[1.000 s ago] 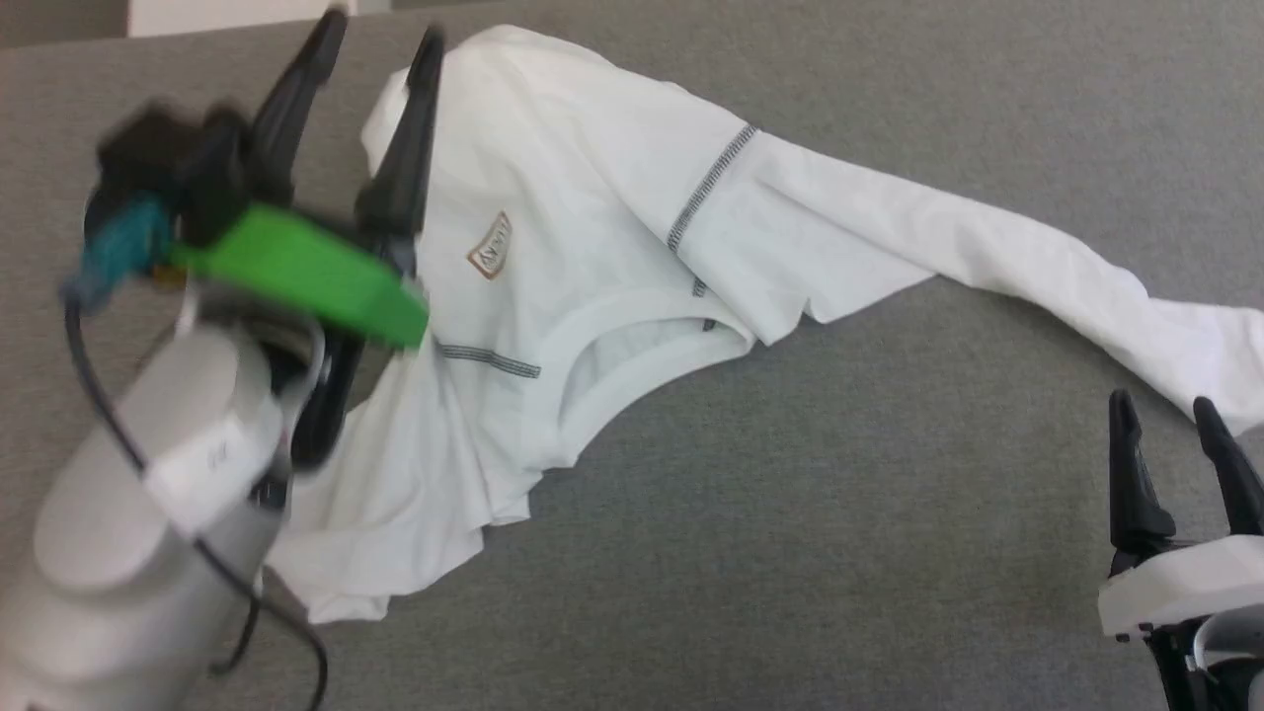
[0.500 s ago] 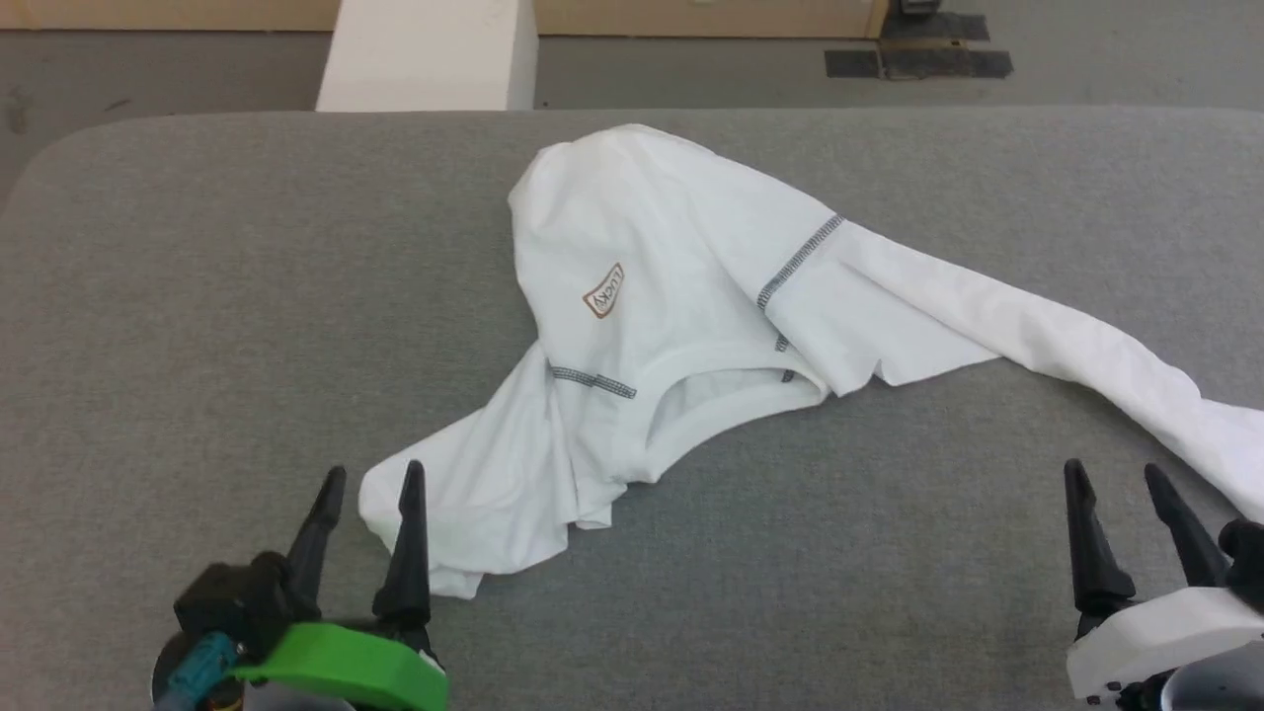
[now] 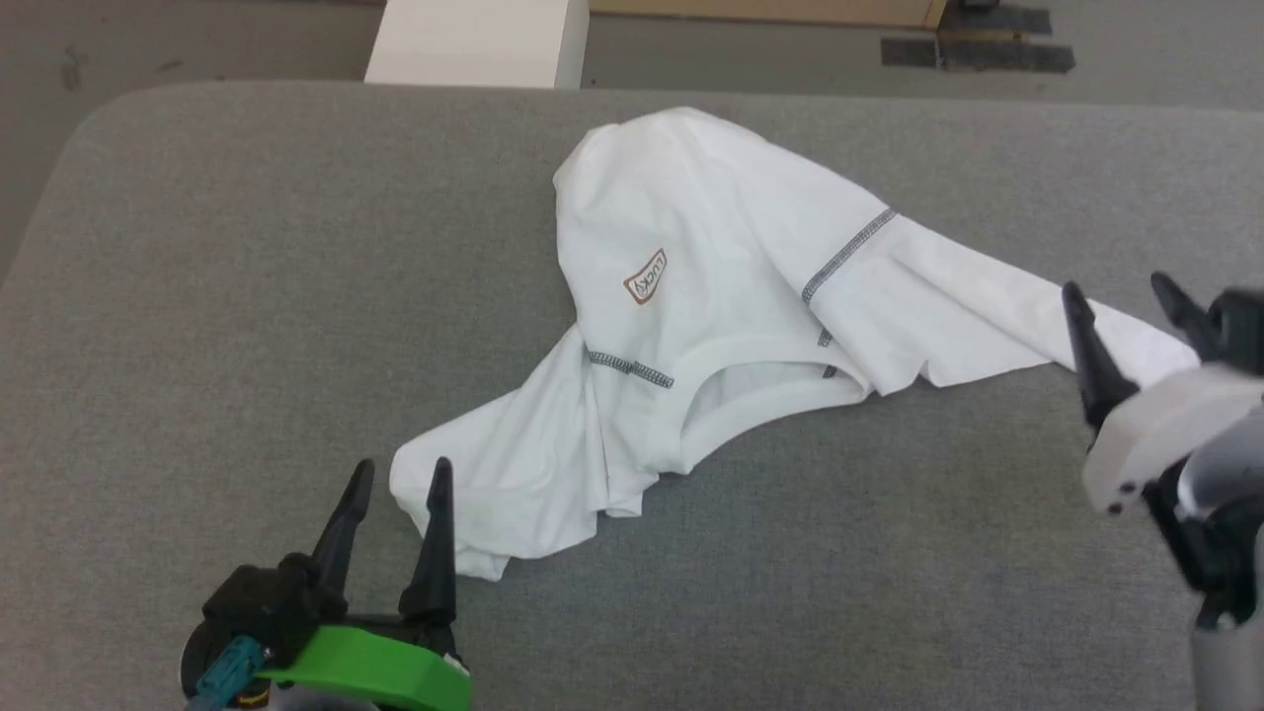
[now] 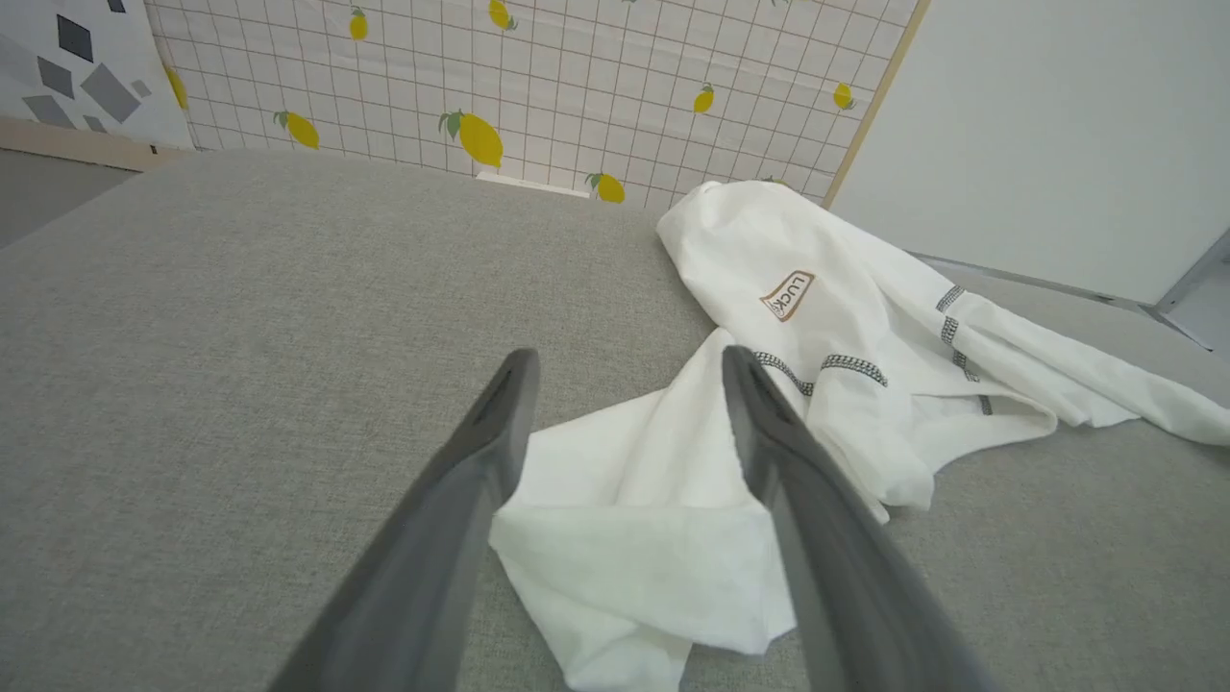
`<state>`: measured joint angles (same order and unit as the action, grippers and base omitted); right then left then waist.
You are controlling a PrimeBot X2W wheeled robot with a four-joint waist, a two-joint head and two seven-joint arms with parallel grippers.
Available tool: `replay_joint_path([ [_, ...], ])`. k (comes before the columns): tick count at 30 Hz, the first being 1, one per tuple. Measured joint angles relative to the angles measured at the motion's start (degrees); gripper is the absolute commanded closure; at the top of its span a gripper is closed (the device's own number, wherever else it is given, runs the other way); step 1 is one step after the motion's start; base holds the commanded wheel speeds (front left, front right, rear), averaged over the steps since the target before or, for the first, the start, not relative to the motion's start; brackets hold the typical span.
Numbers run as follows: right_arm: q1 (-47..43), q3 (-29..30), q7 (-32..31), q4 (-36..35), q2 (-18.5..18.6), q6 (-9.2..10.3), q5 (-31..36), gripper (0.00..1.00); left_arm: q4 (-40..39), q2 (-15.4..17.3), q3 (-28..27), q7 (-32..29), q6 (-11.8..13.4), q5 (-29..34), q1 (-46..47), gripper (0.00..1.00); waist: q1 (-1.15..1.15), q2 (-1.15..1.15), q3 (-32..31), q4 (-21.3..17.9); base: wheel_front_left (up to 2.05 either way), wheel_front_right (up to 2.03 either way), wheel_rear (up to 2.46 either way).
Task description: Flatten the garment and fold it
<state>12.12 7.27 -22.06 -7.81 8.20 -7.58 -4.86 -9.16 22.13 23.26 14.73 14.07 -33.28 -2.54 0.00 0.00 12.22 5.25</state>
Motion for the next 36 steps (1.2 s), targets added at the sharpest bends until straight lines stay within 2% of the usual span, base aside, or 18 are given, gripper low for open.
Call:
replay_joint_path([
  [8, 10.22, -0.42, -15.88, 7.79, 8.0, 0.0, -4.39, 0.0, 1.42, -1.76, 1.31, 0.02, -2.63, 1.26, 4.69, 0.0, 0.0, 0.0, 6.02, 0.84, 0.0, 0.0, 0.0],
  [10, 11.93, -0.89, -22.1, 9.83, 10.43, 0.0, -6.58, 0.0, 2.07, -2.65, 1.41, 0.04, -3.77, 2.02, 6.56, 0.0, 0.0, 0.0, 8.83, 1.49, 0.0, 0.0, 0.0],
  [15, 12.6, -2.27, -27.55, 12.69, 12.69, 0.01, -7.61, 0.0, 3.89, -4.27, 1.25, 0.05, -5.43, 2.56, 8.23, 0.0, 0.0, 0.0, 12.99, 3.08, 0.0, 0.0, 0.0],
  [17, 12.64, -1.09, -28.64, 12.68, 12.37, 0.01, -8.09, 0.91, 4.61, -4.48, 0.93, 0.05, -5.7, 2.71, 8.26, 0.0, 0.0, 0.0, 13.5, 3.75, 0.0, 0.0, 0.0],
  [18, 12.64, -0.79, -28.67, 12.58, 12.11, 0.01, -8.09, 1.0, 4.93, -4.55, 0.68, 0.05, -5.79, 2.71, 8.25, 0.0, 0.0, 0.0, 13.55, 3.93, 0.0, 0.0, 0.0],
  [26, 12.41, 3.3, -26.86, 10.15, 9.31, 0.0, -8.67, 1.0, 5.87, -4.72, -0.63, 0.05, -5.94, 3.08, 8.06, 0.0, 0.0, 0.0, 11.28, 3.09, 0.0, 0.0, 0.0],
  [30, 10.95, 10.13, -28.82, 6.01, 11.76, 0.0, -8.15, 1.0, 5.81, -5.16, -0.71, 0.05, -5.97, 3.15, 7.21, 0.0, 0.0, 0.0, 9.49, 2.15, 0.0, 0.0, 0.0],
  [36, 4.86, 20.86, -30.81, 1.35, 17.41, 0.01, -2.48, 1.0, 5.77, -5.35, -0.49, 0.05, -6.6, 3.15, 6.46, 0.0, 0.0, 0.0, 8.72, 1.6, 0.0, 0.0, 0.0],
])
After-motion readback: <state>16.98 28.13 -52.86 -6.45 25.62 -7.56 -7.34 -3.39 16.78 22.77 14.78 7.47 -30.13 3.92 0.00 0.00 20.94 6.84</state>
